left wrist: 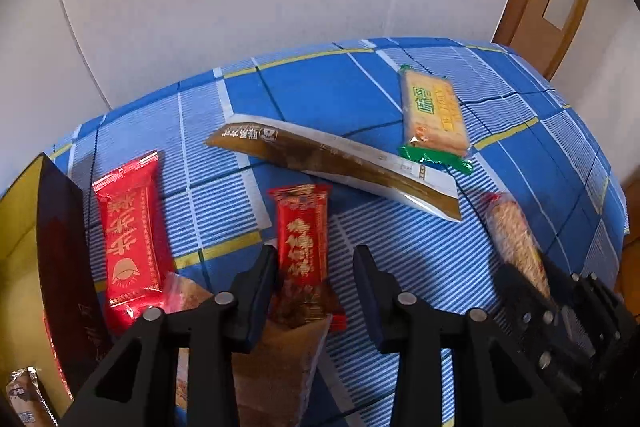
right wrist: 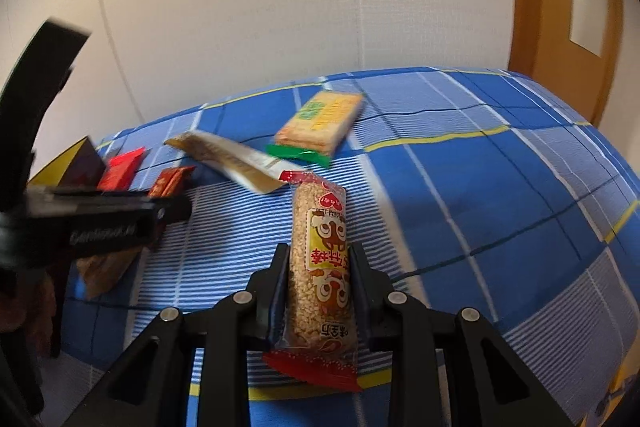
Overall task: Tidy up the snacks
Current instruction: 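Grasp the dark red gold-print bar with the left gripper while the right gripper grasps the puffed-rice stick, then carry the dark red bar into the gold tray and open the left gripper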
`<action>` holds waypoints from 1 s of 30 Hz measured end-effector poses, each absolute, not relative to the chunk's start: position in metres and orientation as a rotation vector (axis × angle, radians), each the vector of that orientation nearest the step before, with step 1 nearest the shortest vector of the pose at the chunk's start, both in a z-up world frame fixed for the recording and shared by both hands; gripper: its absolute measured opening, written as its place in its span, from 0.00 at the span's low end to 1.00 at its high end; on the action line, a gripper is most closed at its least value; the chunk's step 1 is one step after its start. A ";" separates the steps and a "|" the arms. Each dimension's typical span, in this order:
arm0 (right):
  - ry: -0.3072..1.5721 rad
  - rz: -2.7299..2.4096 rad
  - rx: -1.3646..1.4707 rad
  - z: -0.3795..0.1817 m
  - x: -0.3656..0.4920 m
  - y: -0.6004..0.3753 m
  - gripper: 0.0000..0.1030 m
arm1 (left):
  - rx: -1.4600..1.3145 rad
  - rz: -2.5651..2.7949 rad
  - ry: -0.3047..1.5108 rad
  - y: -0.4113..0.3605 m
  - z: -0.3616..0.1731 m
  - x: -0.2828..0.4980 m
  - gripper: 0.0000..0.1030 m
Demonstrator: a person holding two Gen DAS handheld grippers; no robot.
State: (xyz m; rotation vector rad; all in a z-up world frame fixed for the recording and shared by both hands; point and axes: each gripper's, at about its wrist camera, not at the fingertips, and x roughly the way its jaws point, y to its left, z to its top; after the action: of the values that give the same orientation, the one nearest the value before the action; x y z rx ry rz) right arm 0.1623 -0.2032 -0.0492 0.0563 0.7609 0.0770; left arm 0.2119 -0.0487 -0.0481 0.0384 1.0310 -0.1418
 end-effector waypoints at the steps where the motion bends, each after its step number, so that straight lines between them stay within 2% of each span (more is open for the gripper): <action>1: 0.760 0.065 0.059 -0.049 0.163 -0.206 0.28 | 0.048 -0.143 1.024 -0.051 -0.049 0.210 0.31; 30: 0.752 0.038 0.048 -0.049 0.165 -0.212 0.29 | -0.078 -0.242 0.943 -0.058 -0.042 0.127 0.26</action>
State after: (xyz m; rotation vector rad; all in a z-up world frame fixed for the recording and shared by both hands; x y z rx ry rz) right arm 0.1647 -0.2115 -0.0488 0.0479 0.7520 0.0382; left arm 0.1268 -0.0581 -0.0422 -0.0782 0.9426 -0.2422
